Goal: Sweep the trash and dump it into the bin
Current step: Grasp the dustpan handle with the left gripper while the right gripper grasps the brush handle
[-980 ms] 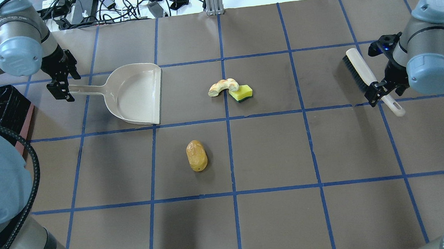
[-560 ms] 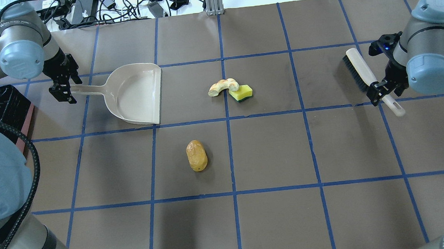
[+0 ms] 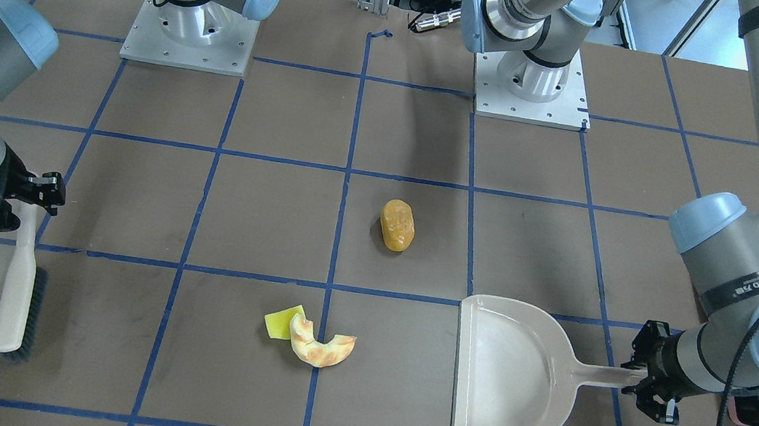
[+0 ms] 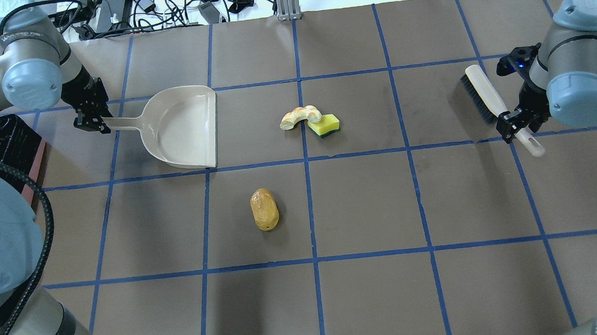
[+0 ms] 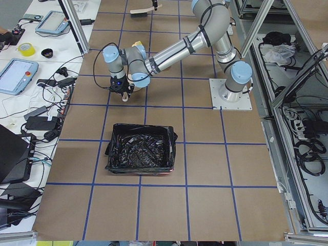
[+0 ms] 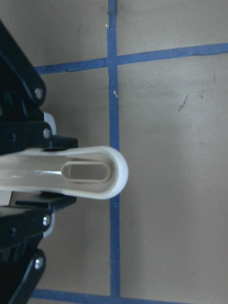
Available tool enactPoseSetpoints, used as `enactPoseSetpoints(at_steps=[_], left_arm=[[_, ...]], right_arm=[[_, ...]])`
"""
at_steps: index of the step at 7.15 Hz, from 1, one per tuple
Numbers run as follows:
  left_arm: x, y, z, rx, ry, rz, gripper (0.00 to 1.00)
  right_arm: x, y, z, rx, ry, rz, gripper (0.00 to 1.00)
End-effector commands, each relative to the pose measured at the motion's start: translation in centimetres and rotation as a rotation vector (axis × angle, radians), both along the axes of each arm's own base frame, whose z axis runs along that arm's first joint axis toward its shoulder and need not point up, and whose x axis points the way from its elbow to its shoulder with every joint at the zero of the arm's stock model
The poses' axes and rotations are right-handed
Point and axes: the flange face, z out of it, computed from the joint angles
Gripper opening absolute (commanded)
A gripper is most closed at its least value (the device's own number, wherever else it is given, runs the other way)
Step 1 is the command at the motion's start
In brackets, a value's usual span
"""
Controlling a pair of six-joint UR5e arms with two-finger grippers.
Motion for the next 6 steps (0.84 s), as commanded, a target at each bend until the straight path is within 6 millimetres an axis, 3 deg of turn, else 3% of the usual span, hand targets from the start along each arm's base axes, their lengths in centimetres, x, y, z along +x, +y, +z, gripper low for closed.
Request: enactPoseSetpoints(at_steps=[1,4,6], left_arm=[[0.0,-0.3,0.1,-0.026,0.006,0.005,0.00],[-0.6,0.1,0.2,0.021,0.017,0.069,0.00],[-3.0,0.0,3.5,0.084,0.003,0.081,0.00]], right_arm=[[-0.1,-0.2,0.0,-0.009,0.003,-0.023,0.67],[0.1,0.1,-0.5,0.005,-0.006,-0.045,0.66],[0.1,0.1,-0.4,0.002,-0.007,-0.043,0.53]])
